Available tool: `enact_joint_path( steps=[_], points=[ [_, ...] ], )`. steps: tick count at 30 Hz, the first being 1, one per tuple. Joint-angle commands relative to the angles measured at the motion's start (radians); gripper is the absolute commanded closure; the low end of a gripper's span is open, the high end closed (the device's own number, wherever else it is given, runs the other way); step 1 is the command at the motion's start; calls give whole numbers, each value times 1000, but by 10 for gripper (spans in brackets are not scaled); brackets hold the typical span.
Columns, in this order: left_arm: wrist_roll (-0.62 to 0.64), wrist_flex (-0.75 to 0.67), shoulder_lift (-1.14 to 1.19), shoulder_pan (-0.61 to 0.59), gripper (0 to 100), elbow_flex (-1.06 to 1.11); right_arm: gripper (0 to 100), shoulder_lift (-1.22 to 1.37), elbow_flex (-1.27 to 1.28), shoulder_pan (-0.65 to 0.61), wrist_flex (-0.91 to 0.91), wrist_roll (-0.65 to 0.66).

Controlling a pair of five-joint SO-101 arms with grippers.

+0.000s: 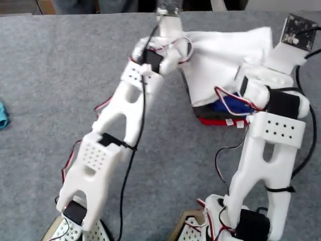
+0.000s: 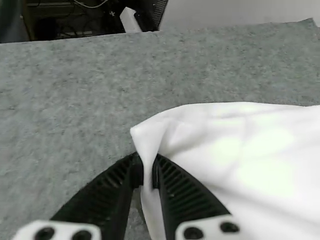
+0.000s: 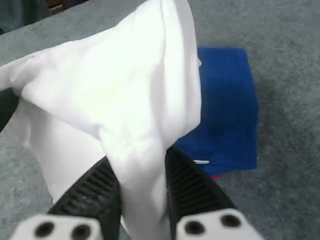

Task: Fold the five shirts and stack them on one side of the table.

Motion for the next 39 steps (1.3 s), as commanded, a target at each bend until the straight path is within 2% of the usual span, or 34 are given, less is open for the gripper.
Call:
enact_joint_path(
  steps=[1, 7, 13, 17, 20, 23, 25, 27, 32, 35, 39],
  points=[
    [5, -83, 80, 16, 972, -145, 983, -42, 70, 84, -104, 15],
    [5, -157, 226, 53, 970, -232, 983, -42, 186, 152, -216, 25],
    [6, -186, 264, 68, 947, -237, 962, -42, 249, 155, -256, 94],
    [140, -144, 258, 53, 838, -236, 766, -50, 294, 157, -249, 92],
    [176, -100, 255, 38, 823, -259, 623, -50, 297, 155, -249, 92],
    [176, -18, 255, 16, 823, -331, 579, -50, 295, 155, -253, 91],
    [176, 46, 255, -5, 823, -387, 603, -51, 294, 155, -253, 91],
    [176, 106, 256, -38, 827, -450, 670, -51, 274, 155, -245, 89],
    [176, 261, 256, -156, 827, -538, 994, -38, 206, 149, -256, 95],
    [158, 374, 256, -242, 827, -536, 937, 18, 209, 152, -313, 81],
    [58, 480, 265, -366, 827, -535, 987, 196, 202, 178, -499, 77]
  ],
)
